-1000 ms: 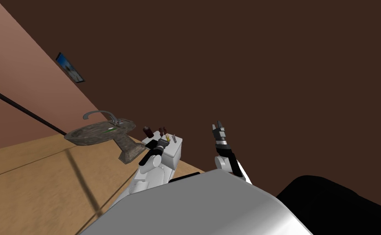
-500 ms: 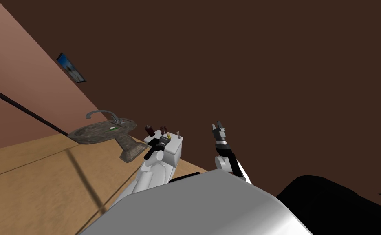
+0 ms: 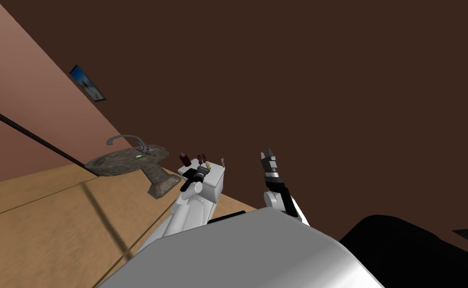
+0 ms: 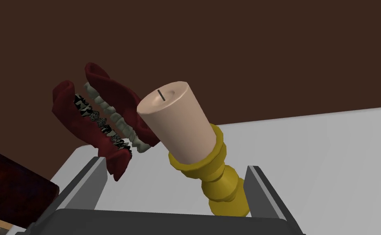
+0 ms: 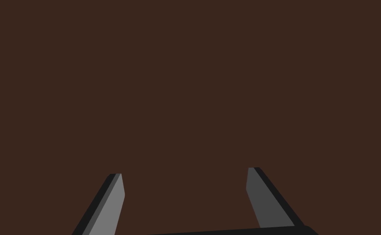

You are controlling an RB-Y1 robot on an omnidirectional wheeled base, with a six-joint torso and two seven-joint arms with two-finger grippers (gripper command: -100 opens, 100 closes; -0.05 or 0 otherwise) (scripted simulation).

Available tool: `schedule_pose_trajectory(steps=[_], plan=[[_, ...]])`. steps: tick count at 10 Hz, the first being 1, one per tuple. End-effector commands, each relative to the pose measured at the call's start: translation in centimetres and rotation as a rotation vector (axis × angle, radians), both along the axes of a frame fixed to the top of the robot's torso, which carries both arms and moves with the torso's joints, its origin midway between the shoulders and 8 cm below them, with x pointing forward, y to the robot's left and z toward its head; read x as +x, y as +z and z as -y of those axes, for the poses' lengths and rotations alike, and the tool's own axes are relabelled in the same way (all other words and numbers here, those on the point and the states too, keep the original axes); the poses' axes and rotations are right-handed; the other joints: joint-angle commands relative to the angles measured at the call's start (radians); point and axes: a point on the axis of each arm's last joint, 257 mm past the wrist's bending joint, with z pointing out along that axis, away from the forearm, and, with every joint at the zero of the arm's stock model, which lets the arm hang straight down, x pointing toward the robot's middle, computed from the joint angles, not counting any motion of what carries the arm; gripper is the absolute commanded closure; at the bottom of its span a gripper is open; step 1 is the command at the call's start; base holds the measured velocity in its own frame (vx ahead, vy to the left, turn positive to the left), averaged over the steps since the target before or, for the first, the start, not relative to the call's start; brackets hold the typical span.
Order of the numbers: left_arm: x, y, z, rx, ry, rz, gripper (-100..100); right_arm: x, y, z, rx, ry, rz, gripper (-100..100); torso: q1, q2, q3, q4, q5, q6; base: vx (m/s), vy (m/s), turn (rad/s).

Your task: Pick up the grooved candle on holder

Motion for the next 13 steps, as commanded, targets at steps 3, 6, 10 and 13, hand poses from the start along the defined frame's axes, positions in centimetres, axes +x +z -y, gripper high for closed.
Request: schedule_pose_trajectory(steps=[3,6,10,13], plan=[[1.6,0.0,-0.4,0.001,0.016,0.010,-100,0.0,0.0,0.0,0.000,0.000,0.000,0,-0.001,-0.002,-0.001,-0.001,0.000,0.000,-0.020,0.005,-0.007],[2.2,-1.4,0.5,-0.002,0.001,-0.023,-100,0.0,0.0,0.0,0.000,0.000,0.000,0,0.000,0.000,0.000,0.000,0.000,0.000,-0.040,0.016,-0.007],[4.0,-1.8,0.8,-0.002,0.006,-0.029,-100,0.0,0.0,0.0,0.000,0.000,0.000,0,0.000,-0.001,0.000,0.000,0.000,0.000,-0.038,0.015,-0.010],[5.9,-1.3,1.1,-0.003,0.011,-0.021,-100,0.0,0.0,0.0,0.000,0.000,0.000,0,0.001,0.001,0.000,0.000,0.000,0.000,-0.047,0.016,-0.024]])
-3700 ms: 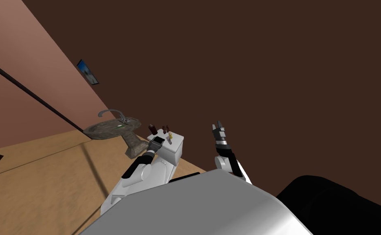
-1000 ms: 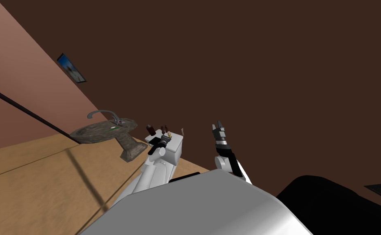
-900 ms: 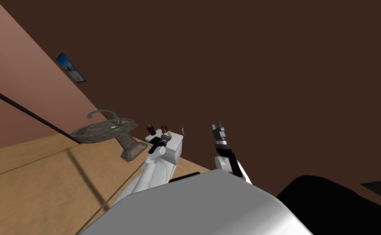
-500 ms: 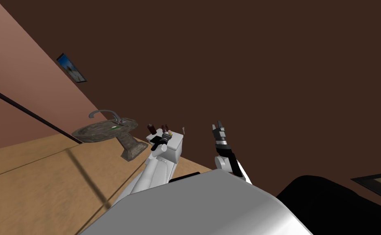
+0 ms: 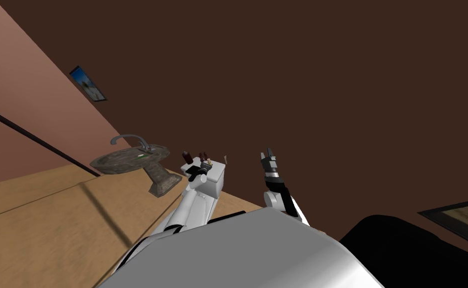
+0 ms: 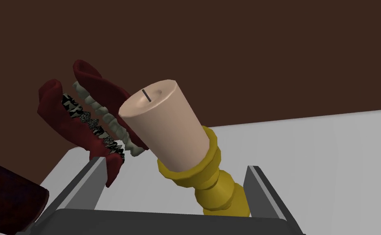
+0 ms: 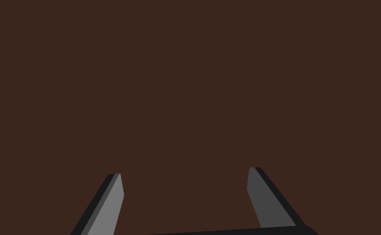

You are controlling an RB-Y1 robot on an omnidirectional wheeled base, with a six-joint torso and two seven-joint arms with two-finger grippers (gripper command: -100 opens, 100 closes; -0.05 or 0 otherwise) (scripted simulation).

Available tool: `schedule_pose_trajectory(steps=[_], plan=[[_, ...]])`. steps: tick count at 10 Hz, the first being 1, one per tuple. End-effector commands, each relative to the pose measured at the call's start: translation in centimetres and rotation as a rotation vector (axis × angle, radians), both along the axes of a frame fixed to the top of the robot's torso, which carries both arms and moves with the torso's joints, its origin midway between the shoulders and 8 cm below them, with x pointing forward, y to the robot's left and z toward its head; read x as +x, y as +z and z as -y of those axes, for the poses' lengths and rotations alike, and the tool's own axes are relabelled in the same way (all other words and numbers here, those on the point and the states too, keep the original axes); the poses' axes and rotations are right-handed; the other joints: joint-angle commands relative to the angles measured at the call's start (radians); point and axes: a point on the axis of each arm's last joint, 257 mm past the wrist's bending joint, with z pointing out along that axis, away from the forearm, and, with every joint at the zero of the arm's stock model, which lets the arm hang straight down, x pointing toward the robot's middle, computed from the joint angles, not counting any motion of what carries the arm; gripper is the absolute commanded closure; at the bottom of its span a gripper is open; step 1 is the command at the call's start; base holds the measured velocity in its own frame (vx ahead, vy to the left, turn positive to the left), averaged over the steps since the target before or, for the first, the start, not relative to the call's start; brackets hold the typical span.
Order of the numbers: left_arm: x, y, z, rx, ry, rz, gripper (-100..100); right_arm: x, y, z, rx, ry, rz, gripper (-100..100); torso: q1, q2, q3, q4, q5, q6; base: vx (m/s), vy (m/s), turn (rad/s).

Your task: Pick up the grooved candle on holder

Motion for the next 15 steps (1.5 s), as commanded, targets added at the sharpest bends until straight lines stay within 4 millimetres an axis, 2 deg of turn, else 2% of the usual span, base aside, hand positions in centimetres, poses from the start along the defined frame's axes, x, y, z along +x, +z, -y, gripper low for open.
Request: schedule_pose_trajectory(steps=[1,3,5,6,7,8,9,10,11,13,14,15], plan=[[1.3,1.2,-0.3,-0.001,0.020,0.028,-100,0.0,0.0,0.0,0.000,0.000,0.000,0,0.000,0.000,0.000,0.000,0.000,0.000,-0.037,0.013,-0.048],[2.2,2.0,0.6,-0.001,0.005,0.034,-100,0.0,0.0,0.0,0.000,0.000,0.000,0,0.000,0.001,0.000,0.000,0.000,0.000,-0.039,0.006,-0.024],[1.6,-0.4,0.7,-0.002,0.003,-0.015,-100,0.0,0.0,0.0,0.000,0.000,0.000,0,-0.001,-0.001,-0.001,0.000,0.000,0.000,-0.005,-0.002,0.006],[2.9,1.8,0.1,-0.002,0.025,0.034,-100,0.0,0.0,0.0,0.000,0.000,0.000,0,-0.001,-0.002,-0.001,0.000,0.000,0.000,-0.045,0.016,-0.057],[3.4,1.9,0.8,-0.003,0.014,0.027,-100,0.0,0.0,0.0,0.000,0.000,0.000,0,0.000,0.000,0.000,0.000,0.000,0.000,-0.049,0.010,-0.037],[3.6,1.5,1.2,-0.003,0.008,0.015,-100,0.0,0.0,0.0,0.000,0.000,0.000,0,0.000,0.001,0.000,0.000,0.000,0.000,-0.020,0.001,-0.006],[3.1,-0.1,1.2,-0.002,0.007,-0.017,-100,0.0,0.0,0.0,0.000,0.000,0.000,0,-0.001,0.000,0.000,0.000,0.000,0.000,0.000,0.000,0.000],[4.5,2.2,0.8,-0.004,0.027,0.031,-100,0.0,0.0,0.0,0.000,0.000,0.000,0,-0.001,-0.001,-0.001,0.000,0.000,0.000,-0.060,0.012,-0.046],[5.0,2.7,1.4,-0.004,0.018,0.034,-100,0.0,0.0,0.0,0.000,0.000,0.000,0,0.000,0.001,0.000,0.000,0.000,0.000,-0.065,0.007,-0.025],[4.5,0.5,1.9,-0.003,0.009,-0.017,-100,0.0,0.0,0.0,0.000,0.000,0.000,0,-0.001,0.000,0.000,0.000,0.000,0.000,-0.014,0.001,-0.005],[5.7,2.7,1.5,-0.006,0.031,0.029,-100,0.0,0.0,0.0,0.000,0.000,0.000,0,-0.001,-0.001,-0.001,0.000,0.000,0.000,-0.059,0.007,-0.025],[6.2,3.6,1.8,-0.006,0.026,0.042,-100,0.0,0.0,0.0,0.000,0.000,0.000,0,0.000,0.001,0.001,0.000,0.000,0.000,-0.063,0.009,-0.034]])
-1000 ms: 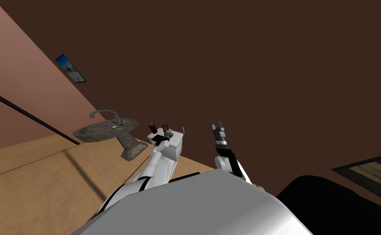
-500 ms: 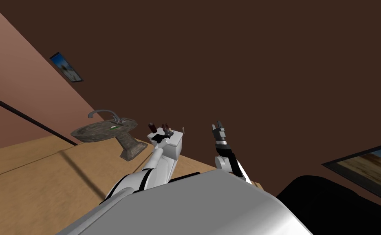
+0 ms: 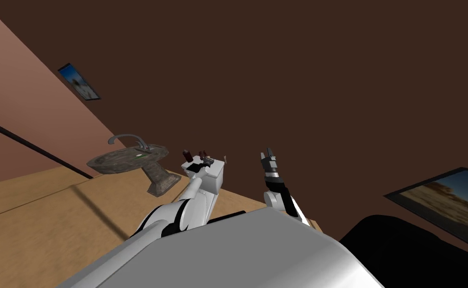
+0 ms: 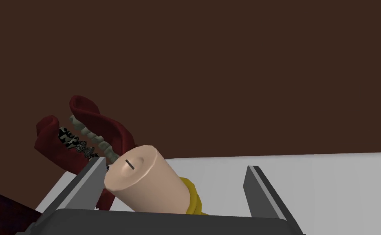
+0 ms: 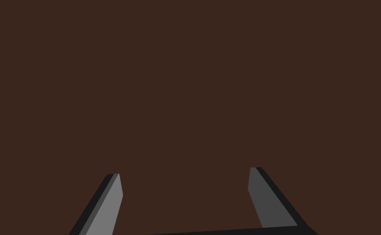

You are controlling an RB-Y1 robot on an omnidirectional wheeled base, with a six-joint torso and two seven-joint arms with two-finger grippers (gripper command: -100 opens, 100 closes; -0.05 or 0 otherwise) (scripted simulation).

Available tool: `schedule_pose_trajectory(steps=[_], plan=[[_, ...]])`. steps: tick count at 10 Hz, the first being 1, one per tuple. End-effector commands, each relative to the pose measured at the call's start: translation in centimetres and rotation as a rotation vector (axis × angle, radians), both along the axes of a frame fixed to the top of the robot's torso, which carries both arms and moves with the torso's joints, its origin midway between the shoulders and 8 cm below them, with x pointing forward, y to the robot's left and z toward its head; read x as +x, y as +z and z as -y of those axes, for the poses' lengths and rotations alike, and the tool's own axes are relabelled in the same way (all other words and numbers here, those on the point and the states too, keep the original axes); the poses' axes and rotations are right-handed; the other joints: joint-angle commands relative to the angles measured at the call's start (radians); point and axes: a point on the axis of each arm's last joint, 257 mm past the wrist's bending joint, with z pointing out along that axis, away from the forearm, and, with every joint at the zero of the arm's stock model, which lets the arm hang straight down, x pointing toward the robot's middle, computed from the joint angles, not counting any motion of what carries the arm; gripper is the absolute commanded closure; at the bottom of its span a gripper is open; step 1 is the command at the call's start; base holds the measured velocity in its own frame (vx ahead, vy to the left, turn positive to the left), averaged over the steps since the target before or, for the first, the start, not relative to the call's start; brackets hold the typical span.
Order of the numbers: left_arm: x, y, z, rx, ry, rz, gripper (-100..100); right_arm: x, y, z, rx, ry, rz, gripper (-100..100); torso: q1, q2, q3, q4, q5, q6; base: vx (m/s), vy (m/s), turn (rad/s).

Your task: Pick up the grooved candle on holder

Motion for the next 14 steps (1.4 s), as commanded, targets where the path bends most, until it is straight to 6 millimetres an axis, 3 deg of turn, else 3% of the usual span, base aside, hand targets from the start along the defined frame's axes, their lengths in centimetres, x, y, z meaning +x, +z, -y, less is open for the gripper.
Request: schedule_pose_trajectory(steps=[1,4,5,6,10,11,12,14], plan=[[1.0,1.5,0.7,-0.001,-0.006,0.023,-100,0.0,0.0,0.0,0.000,0.000,0.000,0,0.000,0.000,0.000,0.000,0.000,0.000,-0.016,0.011,-0.039],[0.1,-1.8,1.1,0.001,-0.013,-0.047,-100,0.0,0.0,0.0,0.000,0.000,0.000,0,-0.001,-0.004,-0.003,-0.001,0.000,0.000,0.004,-0.004,0.014],[0.3,-1.0,0.9,0.002,-0.010,-0.028,-100,0.0,0.0,0.0,0.000,0.000,0.000,0,-0.001,-0.003,-0.003,-0.004,0.001,0.000,0.000,0.000,0.000],[0.3,-1.0,0.9,0.003,-0.009,-0.027,100,0.0,0.0,0.0,0.000,0.000,0.000,0,-0.001,-0.004,-0.004,-0.004,0.001,0.001,0.003,-0.003,0.012],[0.6,-0.4,0.6,0.002,-0.004,-0.015,100,0.0,0.0,0.0,0.000,0.000,0.000,0,-0.005,-0.007,-0.007,-0.009,0.001,0.004,0.000,0.000,0.000],[0.6,-0.4,0.6,0.002,-0.004,-0.015,0,0.0,0.0,0.0,0.000,0.000,0.000,0,-0.005,-0.007,-0.008,-0.009,0.001,0.004,0.000,0.000,0.000],[-0.6,-2.3,1.2,0.003,-0.028,-0.054,100,0.0,0.0,0.0,0.000,0.000,0.000,0,-0.005,-0.007,-0.008,-0.009,0.001,0.004,0.014,-0.011,0.054],[-1.0,-2.6,0.6,0.002,-0.019,-0.051,100,0.0,0.0,0.0,0.000,0.000,0.000,0,-0.004,-0.007,-0.011,-0.015,0.002,0.001,0.012,-0.011,0.040]])
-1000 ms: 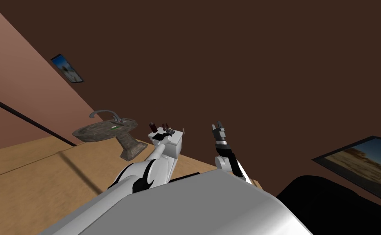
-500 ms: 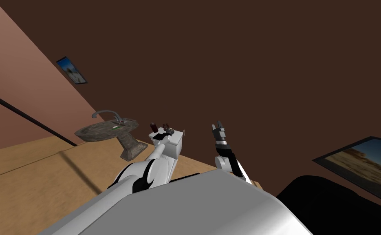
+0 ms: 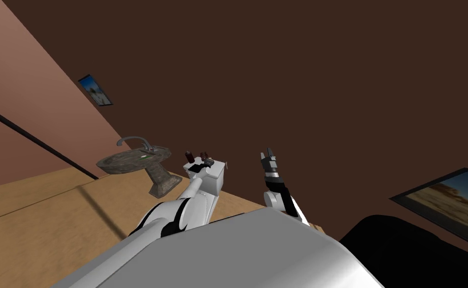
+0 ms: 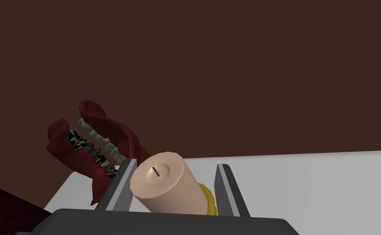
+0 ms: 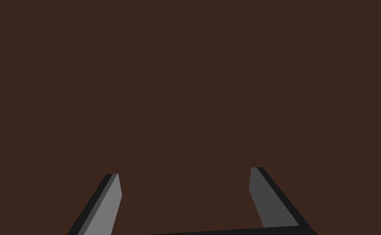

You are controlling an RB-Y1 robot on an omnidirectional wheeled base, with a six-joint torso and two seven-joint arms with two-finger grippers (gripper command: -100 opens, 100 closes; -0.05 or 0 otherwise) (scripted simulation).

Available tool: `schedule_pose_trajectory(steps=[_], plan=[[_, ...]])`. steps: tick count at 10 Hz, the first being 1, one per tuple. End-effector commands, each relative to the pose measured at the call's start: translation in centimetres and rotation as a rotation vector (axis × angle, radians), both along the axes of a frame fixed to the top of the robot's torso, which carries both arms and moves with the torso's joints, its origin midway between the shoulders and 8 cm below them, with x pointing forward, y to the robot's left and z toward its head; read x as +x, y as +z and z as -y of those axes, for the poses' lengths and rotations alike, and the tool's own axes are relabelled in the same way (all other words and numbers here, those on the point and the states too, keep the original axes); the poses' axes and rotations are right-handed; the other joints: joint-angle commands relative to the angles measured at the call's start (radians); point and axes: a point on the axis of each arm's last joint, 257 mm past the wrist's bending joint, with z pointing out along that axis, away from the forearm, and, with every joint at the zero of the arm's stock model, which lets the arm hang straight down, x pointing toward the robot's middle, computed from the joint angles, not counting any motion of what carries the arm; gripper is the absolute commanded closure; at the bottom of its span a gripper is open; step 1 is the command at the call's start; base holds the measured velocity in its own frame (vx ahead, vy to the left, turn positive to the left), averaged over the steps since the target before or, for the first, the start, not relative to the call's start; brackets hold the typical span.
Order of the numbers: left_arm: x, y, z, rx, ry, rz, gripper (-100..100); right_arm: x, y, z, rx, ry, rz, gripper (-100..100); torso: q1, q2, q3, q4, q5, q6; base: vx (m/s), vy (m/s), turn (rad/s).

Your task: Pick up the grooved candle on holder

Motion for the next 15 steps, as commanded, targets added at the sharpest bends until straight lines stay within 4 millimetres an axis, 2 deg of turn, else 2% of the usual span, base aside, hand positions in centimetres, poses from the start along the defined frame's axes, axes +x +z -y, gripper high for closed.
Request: schedule_pose_trajectory(steps=[1,2,4,5,7,8,9,11,12,14,15], plan=[[-1.0,-1.3,-0.4,-0.002,0.007,-0.019,100,0.0,0.0,0.0,0.000,0.000,0.000,0,0.000,0.000,0.000,0.000,0.000,0.000,0.000,0.000,0.000],[-1.7,-2.2,0.3,0.001,-0.017,-0.043,100,0.0,0.0,0.0,0.000,0.000,0.000,0,0.002,0.001,-0.001,-0.003,0.001,-0.001,0.023,-0.021,0.074],[-2.5,-2.1,-1.0,-0.001,0.002,-0.026,100,0.0,0.0,0.0,0.000,0.000,0.000,0,0.004,-0.001,-0.006,-0.011,0.003,-0.004,0.026,-0.006,0.020],[-3.3,-2.9,-0.3,0.000,-0.022,-0.049,100,0.0,0.0,0.0,0.000,0.000,0.000,0,0.006,-0.002,-0.007,-0.013,0.003,-0.005,0.051,-0.011,0.037],[-3.9,-2.0,-1.6,-0.001,0.000,-0.014,100,0.0,0.0,0.0,0.000,0.000,0.000,0,0.008,-0.007,-0.011,-0.017,0.004,-0.006,0.069,-0.003,0.008],[-5.0,-3.3,-1.0,-0.001,-0.022,-0.045,100,0.0,0.0,0.0,0.000,0.000,0.000,0,0.009,-0.008,-0.012,-0.017,0.004,-0.007,0.071,-0.011,0.038],[-5.5,-3.4,-1.6,-0.001,-0.013,-0.042,100,0.0,0.0,0.0,0.000,0.000,0.000,0,0.009,-0.009,-0.014,-0.018,0.004,-0.006,0.082,-0.005,0.011],[-5.6,-2.3,-2.1,0.000,-0.004,-0.014,100,0.0,0.0,0.0,0.000,0.000,0.000,0,0.012,-0.013,-0.016,-0.020,0.005,-0.007,0.037,0.002,-0.003],[-6.9,-4.0,-1.4,-0.001,-0.027,-0.057,100,0.0,0.0,0.0,0.000,0.000,0.000,0,0.012,-0.011,-0.015,-0.020,0.005,-0.007,0.054,-0.026,0.033],[-7.6,-3.4,-2.4,0.000,-0.010,-0.036,100,0.0,0.0,0.0,0.000,0.000,0.000,0,0.010,-0.015,-0.019,-0.024,0.005,-0.006,0.059,-0.013,0.000],[-7.4,-2.4,-2.5,0.001,-0.009,-0.014,100,0.0,0.0,0.0,0.000,0.000,0.000,0,0.012,-0.015,-0.020,-0.025,0.006,-0.007,0.000,0.000,0.000]])
